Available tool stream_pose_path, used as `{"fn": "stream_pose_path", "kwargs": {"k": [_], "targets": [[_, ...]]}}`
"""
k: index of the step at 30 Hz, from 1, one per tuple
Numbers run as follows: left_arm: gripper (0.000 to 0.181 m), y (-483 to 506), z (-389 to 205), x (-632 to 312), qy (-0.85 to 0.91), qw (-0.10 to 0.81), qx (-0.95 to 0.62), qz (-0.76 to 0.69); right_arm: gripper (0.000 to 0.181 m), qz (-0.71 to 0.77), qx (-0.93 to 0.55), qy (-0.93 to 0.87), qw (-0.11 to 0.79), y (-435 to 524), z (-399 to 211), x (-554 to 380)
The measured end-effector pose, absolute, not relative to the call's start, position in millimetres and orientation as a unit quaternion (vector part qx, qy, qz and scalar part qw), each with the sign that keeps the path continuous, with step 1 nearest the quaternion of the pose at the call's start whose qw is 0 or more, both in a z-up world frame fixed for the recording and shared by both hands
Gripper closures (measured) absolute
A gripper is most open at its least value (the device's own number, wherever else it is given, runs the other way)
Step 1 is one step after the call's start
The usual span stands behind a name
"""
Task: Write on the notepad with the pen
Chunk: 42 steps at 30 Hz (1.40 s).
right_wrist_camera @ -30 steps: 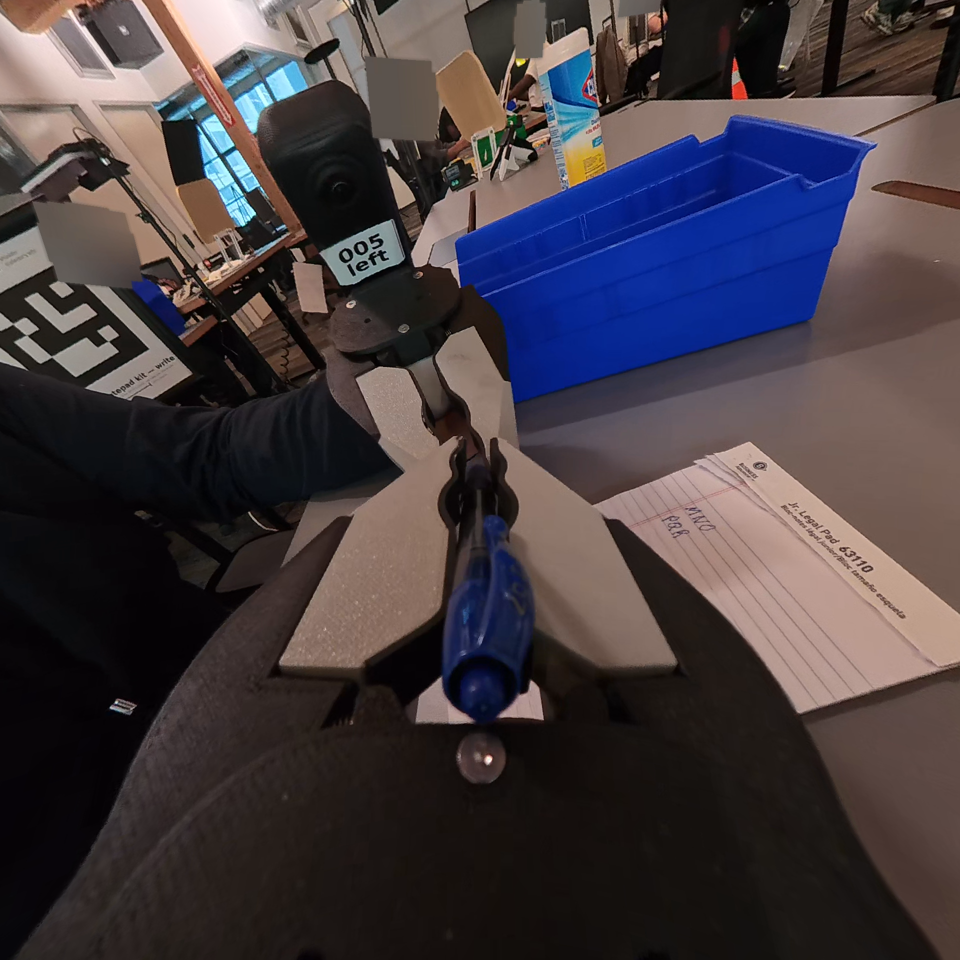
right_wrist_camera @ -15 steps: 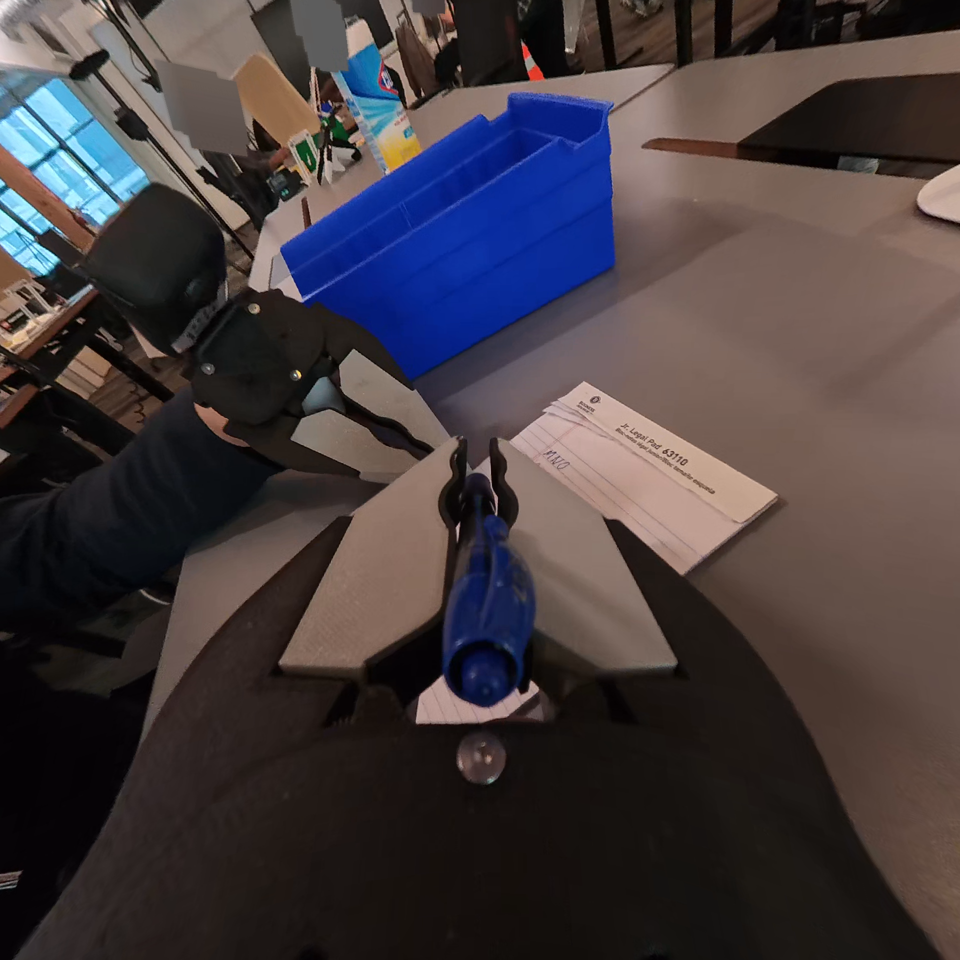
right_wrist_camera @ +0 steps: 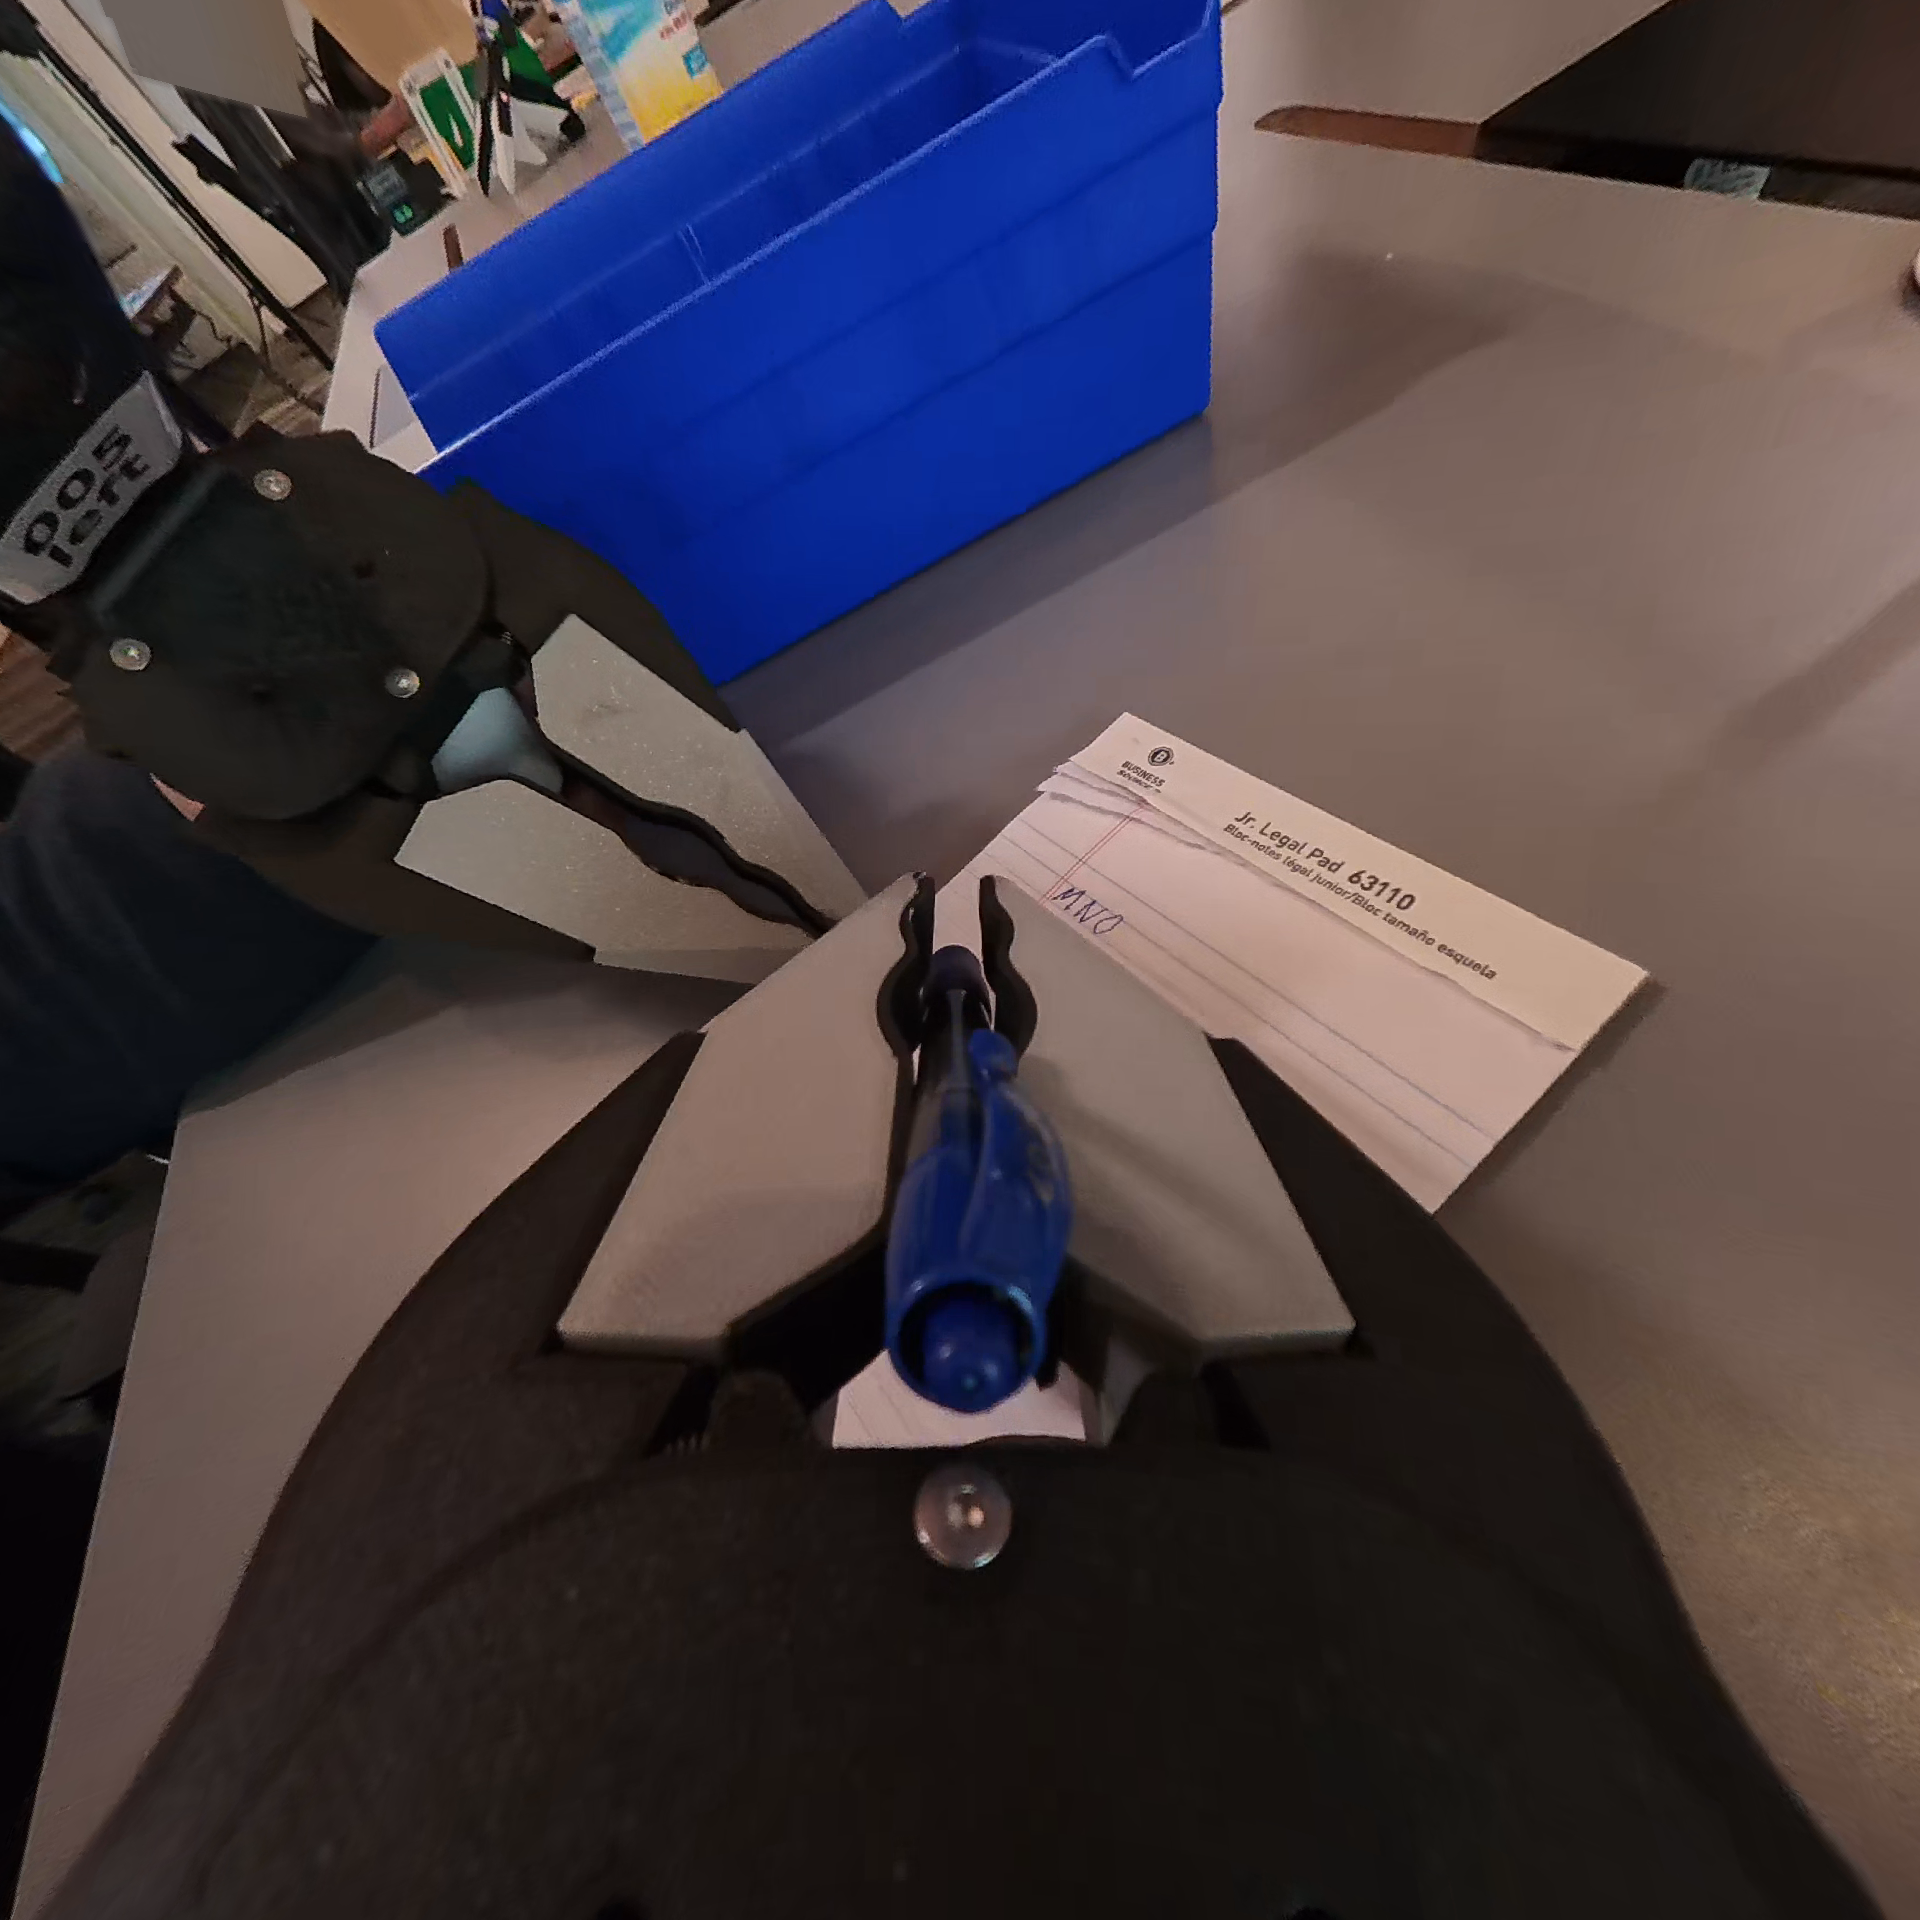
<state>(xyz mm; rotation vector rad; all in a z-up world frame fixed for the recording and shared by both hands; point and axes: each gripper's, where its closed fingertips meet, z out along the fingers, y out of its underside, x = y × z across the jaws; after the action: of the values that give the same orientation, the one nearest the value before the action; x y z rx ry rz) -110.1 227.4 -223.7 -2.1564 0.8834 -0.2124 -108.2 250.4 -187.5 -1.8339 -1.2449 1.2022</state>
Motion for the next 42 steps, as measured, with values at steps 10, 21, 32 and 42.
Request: {"fn": "stream_pose_path", "kwargs": {"k": [10,21,32,42], "targets": [[0.181,228,-227,-107,0.343,0.389,-0.85,-0.09,0.176,0.427,-0.703,-0.484,0.299,252,-196,-112],[0.181,228,-227,-108,0.344,0.389,-0.85,-0.087,0.176,0.418,-0.71,-0.479,0.303,255,-198,-111],[0.181,228,-227,-108,0.34,0.389,-0.851,-0.091,0.176,0.408,-0.713,-0.484,0.302,255,-200,-111],[0.181,228,-227,-108,0.34,0.39,-0.851,-0.091,0.176,0.434,-0.706,-0.473,0.299,255,-194,-110]]}}
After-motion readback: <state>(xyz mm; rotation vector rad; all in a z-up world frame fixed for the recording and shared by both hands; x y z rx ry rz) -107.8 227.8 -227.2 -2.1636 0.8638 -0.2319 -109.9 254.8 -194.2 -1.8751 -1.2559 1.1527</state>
